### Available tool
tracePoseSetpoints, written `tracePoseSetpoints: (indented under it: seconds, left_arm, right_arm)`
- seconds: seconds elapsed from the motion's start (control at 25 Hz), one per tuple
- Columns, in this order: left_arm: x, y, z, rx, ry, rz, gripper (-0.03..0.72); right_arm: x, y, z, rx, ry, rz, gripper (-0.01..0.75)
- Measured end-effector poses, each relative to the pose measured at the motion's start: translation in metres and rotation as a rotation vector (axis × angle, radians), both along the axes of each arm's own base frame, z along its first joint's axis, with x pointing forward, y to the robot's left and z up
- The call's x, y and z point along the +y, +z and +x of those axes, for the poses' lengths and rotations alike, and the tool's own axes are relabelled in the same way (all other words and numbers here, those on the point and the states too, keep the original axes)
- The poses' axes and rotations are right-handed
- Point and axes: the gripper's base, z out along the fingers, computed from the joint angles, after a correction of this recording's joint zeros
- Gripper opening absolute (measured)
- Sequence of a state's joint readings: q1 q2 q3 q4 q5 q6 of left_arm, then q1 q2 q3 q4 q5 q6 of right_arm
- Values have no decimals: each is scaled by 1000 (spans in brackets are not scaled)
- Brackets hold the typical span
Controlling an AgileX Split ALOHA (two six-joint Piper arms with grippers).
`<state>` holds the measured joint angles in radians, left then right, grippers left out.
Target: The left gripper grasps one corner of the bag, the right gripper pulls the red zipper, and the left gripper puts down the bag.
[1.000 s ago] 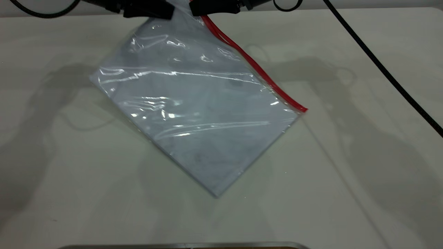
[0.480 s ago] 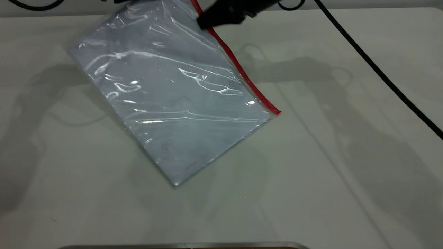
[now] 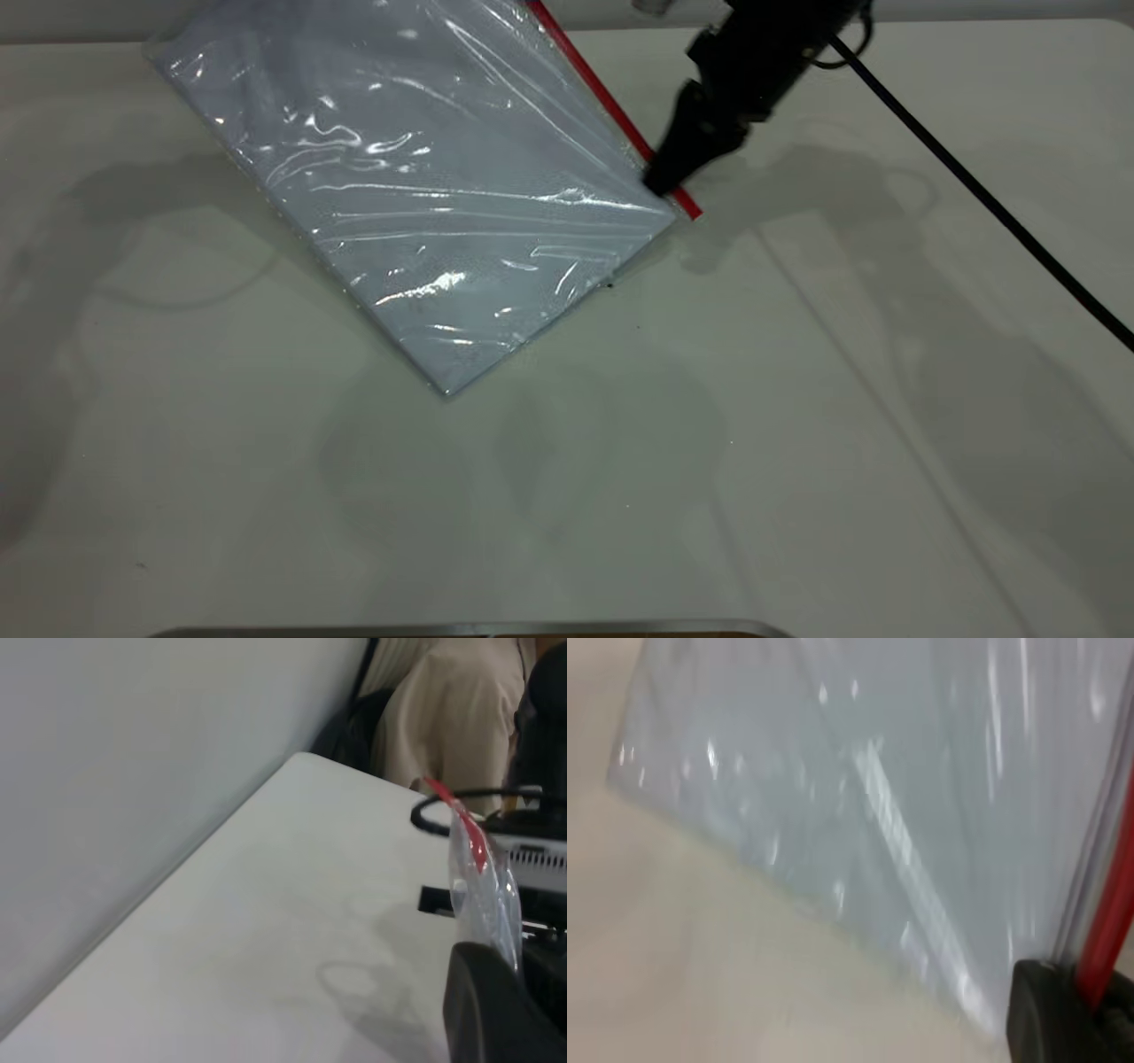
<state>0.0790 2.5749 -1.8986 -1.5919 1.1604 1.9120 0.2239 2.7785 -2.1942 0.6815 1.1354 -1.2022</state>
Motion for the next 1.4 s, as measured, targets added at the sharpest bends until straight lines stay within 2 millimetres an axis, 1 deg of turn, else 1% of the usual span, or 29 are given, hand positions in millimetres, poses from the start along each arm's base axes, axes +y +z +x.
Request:
tracePoseSetpoints:
  seconds: [0.12,0.24,0.32,0.4,0.48,0.6,0.64,0.72,0.76,0.84,0.92,0.96,1.0,1.04,1.12,1.2,1.28,1.32,1.36,1.4]
  left_arm:
    - [0,0,0,3,-4,4,51]
    - [-2,-2,-2,23,-18,18,51]
    - [-6,-4,-3,62,-37,37,51]
    - [-13,-9,-7,130,-67,82,63]
    - [-25,-18,-10,187,-87,153,90]
    - [-41,-36,-10,258,-55,246,188]
    - [-45,-42,-10,276,-41,269,232]
    - [-49,-46,-8,309,-7,283,313]
    - [-49,-47,-7,328,16,284,355]
    - [-47,-40,-5,375,57,272,420]
    - [-40,-26,-3,397,83,256,463]
    - [-35,-16,-2,403,92,243,472]
    - [-29,-2,-2,404,103,228,476]
    - [-22,14,-2,402,105,209,476]
    - [-12,48,-7,426,99,162,476]
    - [-3,85,-14,444,87,122,476]
    - [1,119,-25,452,63,107,478]
    - [2,136,-31,436,59,114,478]
    - [3,153,-36,417,68,135,478]
    - [4,167,-42,407,80,158,478]
  right_arm:
    - [-11,-2,-1,56,-30,-46,49]
    - [-14,-1,0,81,-69,-41,63]
    - [-15,0,0,86,-74,-30,101]
    - [-13,6,4,77,-87,2,167]
    - [-7,22,12,50,-112,70,257]
    - [3,55,27,8,-180,207,356]
    - [5,67,32,-7,-200,242,374]
    - [9,89,38,-14,-251,301,389]
    - [10,101,41,-17,-275,324,391]
    - [11,120,45,0,-342,352,391]
    - [12,140,47,0,-381,377,394]
    - [12,149,47,-2,-394,385,395]
    - [12,159,47,-9,-405,396,395]
    - [12,169,47,-11,-415,405,395]
    - [11,194,44,-24,-431,426,395]
    - [11,223,39,-37,-448,450,395]
    - [9,257,30,-62,-455,478,395]
    - [8,272,26,-75,-459,490,395]
    - [7,293,19,-103,-457,506,392]
    - [6,308,14,-120,-460,518,388]
